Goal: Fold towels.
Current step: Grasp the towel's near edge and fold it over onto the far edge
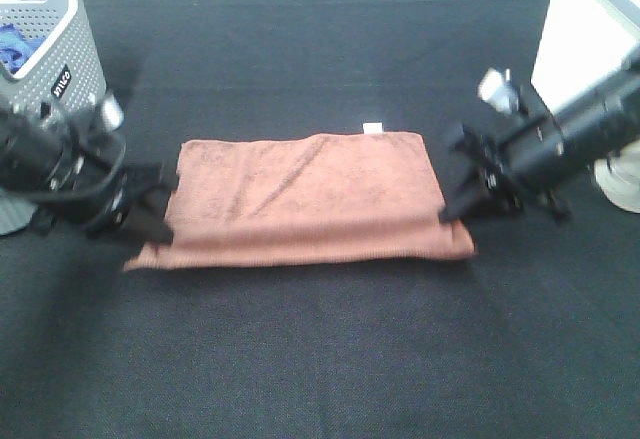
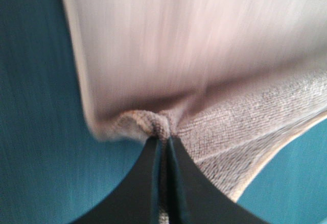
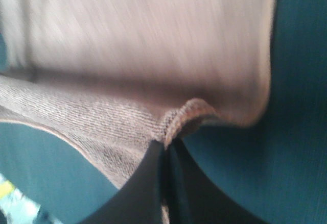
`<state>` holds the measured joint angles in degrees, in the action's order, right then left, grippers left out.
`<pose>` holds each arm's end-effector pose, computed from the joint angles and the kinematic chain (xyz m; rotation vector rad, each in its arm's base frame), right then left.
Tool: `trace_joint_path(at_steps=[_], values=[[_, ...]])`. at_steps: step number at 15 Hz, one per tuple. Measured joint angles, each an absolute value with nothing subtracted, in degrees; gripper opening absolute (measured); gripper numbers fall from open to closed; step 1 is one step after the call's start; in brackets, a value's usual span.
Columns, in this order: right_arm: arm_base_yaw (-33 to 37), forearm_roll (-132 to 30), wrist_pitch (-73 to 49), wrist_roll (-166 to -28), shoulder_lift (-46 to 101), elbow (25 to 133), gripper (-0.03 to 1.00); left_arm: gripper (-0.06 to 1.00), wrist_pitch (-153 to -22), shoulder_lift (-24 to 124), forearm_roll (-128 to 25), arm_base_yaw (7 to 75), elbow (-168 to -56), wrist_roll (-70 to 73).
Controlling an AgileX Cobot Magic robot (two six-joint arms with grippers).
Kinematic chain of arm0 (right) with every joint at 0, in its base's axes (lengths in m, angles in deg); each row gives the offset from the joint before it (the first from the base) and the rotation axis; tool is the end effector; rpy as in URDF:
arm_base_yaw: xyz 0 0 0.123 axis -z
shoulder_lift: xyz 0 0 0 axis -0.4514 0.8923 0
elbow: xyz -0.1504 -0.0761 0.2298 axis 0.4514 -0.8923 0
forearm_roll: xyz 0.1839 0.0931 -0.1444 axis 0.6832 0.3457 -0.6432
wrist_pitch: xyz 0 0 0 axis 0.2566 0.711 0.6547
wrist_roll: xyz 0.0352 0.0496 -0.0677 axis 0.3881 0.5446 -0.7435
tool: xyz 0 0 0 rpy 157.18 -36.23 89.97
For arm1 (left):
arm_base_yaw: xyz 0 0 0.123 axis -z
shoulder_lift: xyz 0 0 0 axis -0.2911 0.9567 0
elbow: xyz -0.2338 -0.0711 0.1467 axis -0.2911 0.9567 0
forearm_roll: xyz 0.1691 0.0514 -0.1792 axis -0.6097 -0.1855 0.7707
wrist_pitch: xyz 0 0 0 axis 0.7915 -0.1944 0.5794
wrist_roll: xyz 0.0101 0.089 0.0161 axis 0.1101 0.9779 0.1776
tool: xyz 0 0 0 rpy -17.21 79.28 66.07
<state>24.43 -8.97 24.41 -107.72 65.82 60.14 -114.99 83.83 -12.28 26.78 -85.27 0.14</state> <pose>0.3432 0.0643 0.1320 0.0018 2.8725 0.8716 0.3189 -0.0940 0.1298 -0.0294 2.7991 -0.7097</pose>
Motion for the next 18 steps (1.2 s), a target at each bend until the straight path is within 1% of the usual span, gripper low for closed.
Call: trace_joint_path(at_steps=[1, 5, 9, 12, 15, 16, 18], values=[[24.4, -9.0, 24.4, -107.7, 65.8, 60.1, 0.0, 0.01, -115.0, 83.8, -12.3, 26.8, -85.3, 0.1], [24.4, -8.9, 25.8, -107.4, 73.0, 77.1, 0.0, 0.01, -110.1, 83.9, -11.8, 26.8, -94.4, 0.1], [24.4, -9.6, 26.4, -105.1, 80.0, 89.1, 0.0, 0.01, -108.6, 89.3, -11.8, 26.8, -102.0, 0.1], [24.4, -9.7, 26.4, -104.1, 85.2, 95.8, 0.0, 0.01, -106.9, 95.4, -12.1, 26.8, -107.3, 0.2], [24.4, -9.7, 26.3, -104.1, 87.9, 97.9, 0.01, 0.01, -106.6, 97.6, -12.2, 26.8, -109.8, 0.2], [24.4, -10.0, 26.1, -104.1, 88.6, 98.2, 0.05, 0.04, -106.5, 98.7, -12.2, 26.8, -110.8, 0.2], [24.4, -10.2, 24.8, -104.1, 89.2, 98.4, 0.34, 0.29, -105.8, 99.5, -12.2, 26.8, -112.1, 0.2]])
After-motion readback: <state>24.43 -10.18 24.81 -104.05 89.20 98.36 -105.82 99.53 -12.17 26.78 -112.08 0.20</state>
